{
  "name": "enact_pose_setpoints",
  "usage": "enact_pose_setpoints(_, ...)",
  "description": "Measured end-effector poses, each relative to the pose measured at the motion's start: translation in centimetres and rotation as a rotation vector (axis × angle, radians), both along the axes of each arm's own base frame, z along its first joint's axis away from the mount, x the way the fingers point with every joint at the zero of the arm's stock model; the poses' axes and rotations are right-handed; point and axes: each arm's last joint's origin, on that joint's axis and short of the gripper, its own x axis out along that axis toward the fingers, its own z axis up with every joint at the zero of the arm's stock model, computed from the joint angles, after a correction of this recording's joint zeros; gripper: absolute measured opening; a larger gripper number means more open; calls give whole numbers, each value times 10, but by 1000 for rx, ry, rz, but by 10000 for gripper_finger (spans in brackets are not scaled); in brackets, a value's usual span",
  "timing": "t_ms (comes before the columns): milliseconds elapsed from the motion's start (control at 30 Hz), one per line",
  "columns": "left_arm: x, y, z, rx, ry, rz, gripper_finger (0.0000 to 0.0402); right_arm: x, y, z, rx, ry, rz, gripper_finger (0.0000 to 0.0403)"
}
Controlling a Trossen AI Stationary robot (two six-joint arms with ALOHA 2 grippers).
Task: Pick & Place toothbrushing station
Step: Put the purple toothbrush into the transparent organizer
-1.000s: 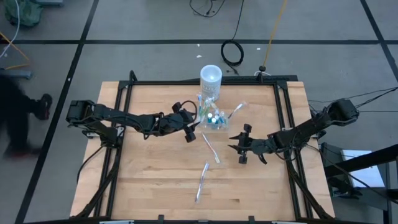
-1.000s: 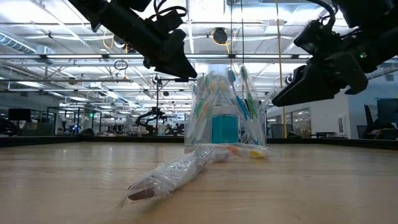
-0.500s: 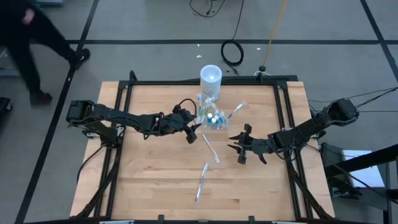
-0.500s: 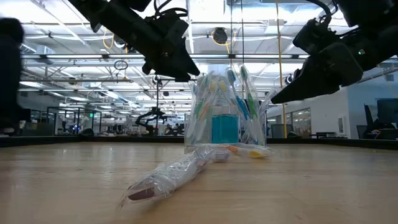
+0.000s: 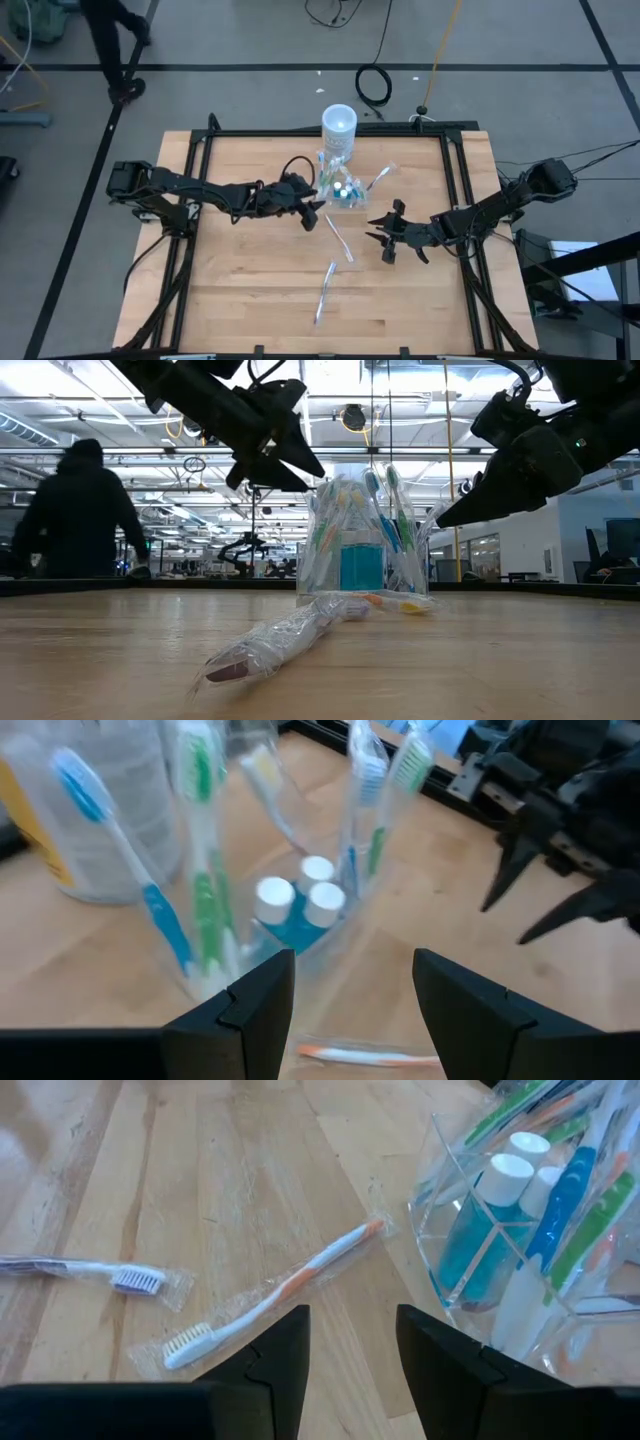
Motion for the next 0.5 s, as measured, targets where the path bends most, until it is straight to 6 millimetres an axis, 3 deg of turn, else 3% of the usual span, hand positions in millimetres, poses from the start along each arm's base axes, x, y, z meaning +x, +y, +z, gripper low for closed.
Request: enact_pose_setpoints(500, 0, -21, 0, -129, -39, -23, 212, -1, 0, -2, -30, 32, 11, 141)
